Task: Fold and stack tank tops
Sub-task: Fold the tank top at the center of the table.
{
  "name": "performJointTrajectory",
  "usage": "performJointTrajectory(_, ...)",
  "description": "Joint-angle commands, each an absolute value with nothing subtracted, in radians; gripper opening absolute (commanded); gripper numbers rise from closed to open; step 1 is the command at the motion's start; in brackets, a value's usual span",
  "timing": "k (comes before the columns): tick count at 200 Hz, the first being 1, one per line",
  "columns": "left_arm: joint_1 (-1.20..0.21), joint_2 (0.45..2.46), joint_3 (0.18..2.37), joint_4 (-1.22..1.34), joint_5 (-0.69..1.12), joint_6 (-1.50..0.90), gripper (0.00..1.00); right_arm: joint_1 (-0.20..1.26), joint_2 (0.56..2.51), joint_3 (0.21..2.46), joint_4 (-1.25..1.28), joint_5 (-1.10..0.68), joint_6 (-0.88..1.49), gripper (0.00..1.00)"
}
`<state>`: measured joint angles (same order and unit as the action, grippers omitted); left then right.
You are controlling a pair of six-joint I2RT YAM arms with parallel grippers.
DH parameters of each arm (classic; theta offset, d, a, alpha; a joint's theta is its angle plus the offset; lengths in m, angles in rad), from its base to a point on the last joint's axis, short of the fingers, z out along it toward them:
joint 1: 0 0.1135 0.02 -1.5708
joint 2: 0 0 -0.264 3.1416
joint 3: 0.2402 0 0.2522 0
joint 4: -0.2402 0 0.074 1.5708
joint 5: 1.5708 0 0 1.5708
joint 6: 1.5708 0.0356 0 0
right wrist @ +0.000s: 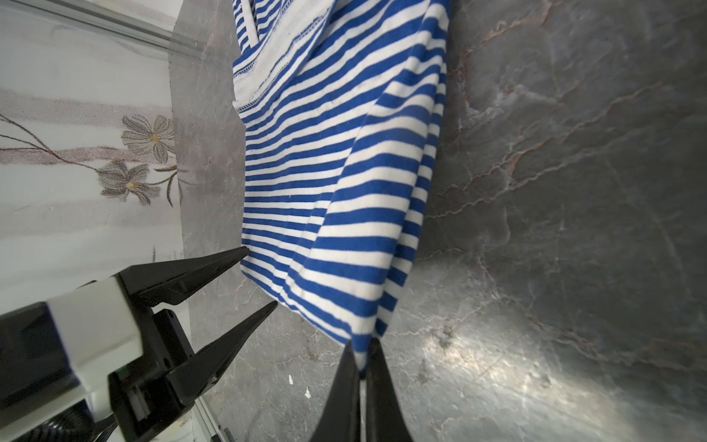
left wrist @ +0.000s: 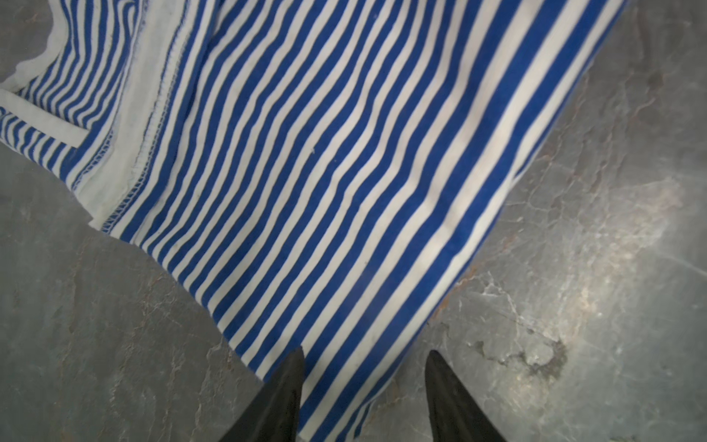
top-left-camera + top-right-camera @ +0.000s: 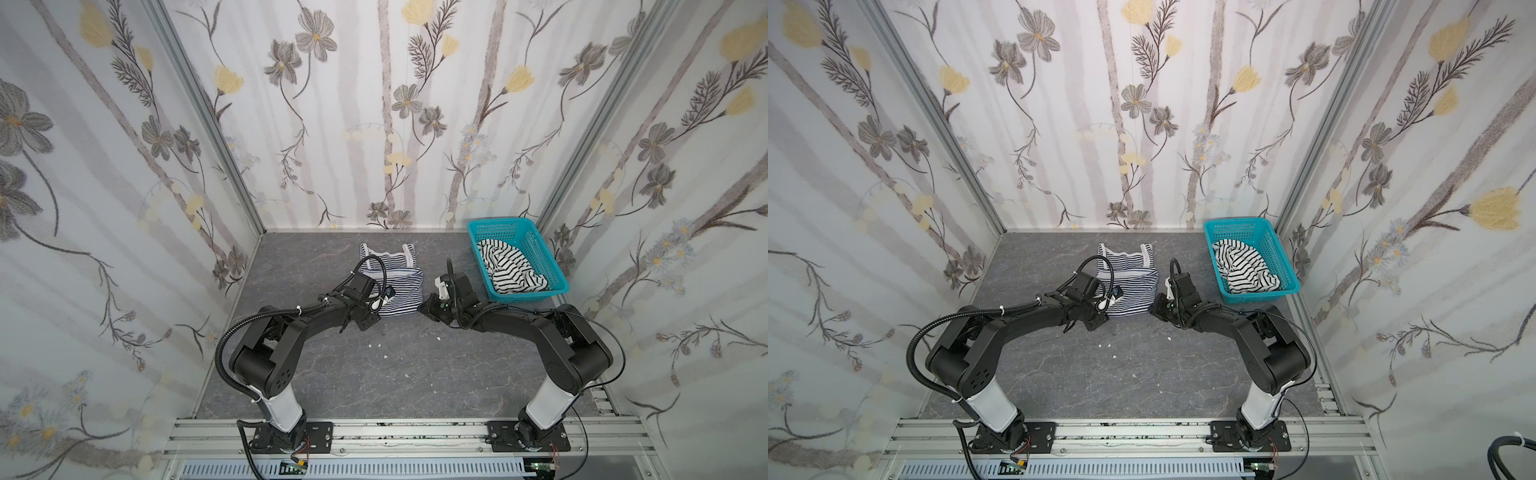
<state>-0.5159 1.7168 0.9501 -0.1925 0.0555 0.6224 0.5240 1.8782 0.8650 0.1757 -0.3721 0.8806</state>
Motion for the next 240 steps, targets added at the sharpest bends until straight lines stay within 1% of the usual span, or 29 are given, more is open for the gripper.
performJointTrajectory(1,-0.515,1.73,0.946,-0.184,0.033,0.656,0.5,0.523,1.865,0.864,0.172,-0.356,0.869,0.0)
performJointTrajectory(27,-0.506,1.746,0.944,-0.186,0.023,0.664,0.42,0.522,1.868,0.865,0.171,-0.361,0.867,0.0)
performJointTrajectory(79,-0.51,1.735,0.929,-0.196,0.065,0.667,0.21,0.521,1.879,0.876,0.172,-0.369,0.867,0.0)
performJointTrajectory(97,-0.511,1.731,0.925,-0.203,0.07,0.67,0.11,0.519,1.875,0.877,0.168,-0.368,0.867,0.0)
performJointTrajectory(112,-0.516,1.711,0.918,-0.217,0.089,0.675,0.06,0.516,1.864,0.871,0.167,-0.367,0.868,0.0)
performJointTrajectory(138,-0.544,1.656,0.914,-0.272,0.136,0.68,0.02,0.515,1.819,0.841,0.166,-0.365,0.871,0.0)
performJointTrajectory(175,-0.611,1.597,0.952,-0.43,0.297,0.647,0.03,0.514,1.689,0.728,0.141,-0.357,0.877,0.0)
performJointTrajectory(195,-0.655,1.582,0.97,-0.48,0.356,0.615,0.04,0.513,1.604,0.672,0.086,-0.352,0.865,0.0)
performJointTrajectory(240,-0.744,1.562,1.028,-0.589,0.519,0.568,0.06,0.486,1.335,0.612,-0.103,-0.322,0.821,0.0)
